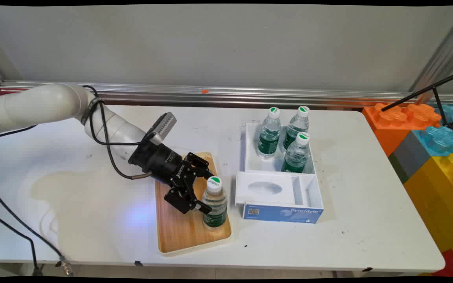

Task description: Pick up the green bottle from the white box

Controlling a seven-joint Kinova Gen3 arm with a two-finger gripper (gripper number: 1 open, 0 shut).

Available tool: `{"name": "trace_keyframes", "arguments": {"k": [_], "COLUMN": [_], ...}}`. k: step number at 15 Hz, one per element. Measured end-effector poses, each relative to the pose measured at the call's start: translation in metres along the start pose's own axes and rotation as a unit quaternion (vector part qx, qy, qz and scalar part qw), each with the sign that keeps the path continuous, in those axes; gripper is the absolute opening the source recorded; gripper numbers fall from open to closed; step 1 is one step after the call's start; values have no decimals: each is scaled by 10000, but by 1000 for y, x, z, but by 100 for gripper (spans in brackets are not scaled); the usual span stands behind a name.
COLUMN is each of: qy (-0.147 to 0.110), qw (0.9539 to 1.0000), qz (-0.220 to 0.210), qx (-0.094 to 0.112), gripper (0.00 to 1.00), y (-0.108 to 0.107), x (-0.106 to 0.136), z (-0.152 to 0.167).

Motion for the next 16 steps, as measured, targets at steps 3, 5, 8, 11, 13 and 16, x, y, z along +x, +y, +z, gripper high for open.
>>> {"name": "trace_keyframes", "arguments": {"k": [3,5,8,11,13,16], "qy": [9,24,43,58,64,52], "qw": [10000,9999,9997,9995,9993,9991], "qz": [-68,-129,-232,-318,-366,-419], "qx": [22,41,63,70,69,81], "gripper": [100,100,100,100,100,100], "y": [-1,-1,0,3,5,7], "x": [0,2,5,7,9,11], "z": [-2,-6,-14,-25,-33,-45]}}
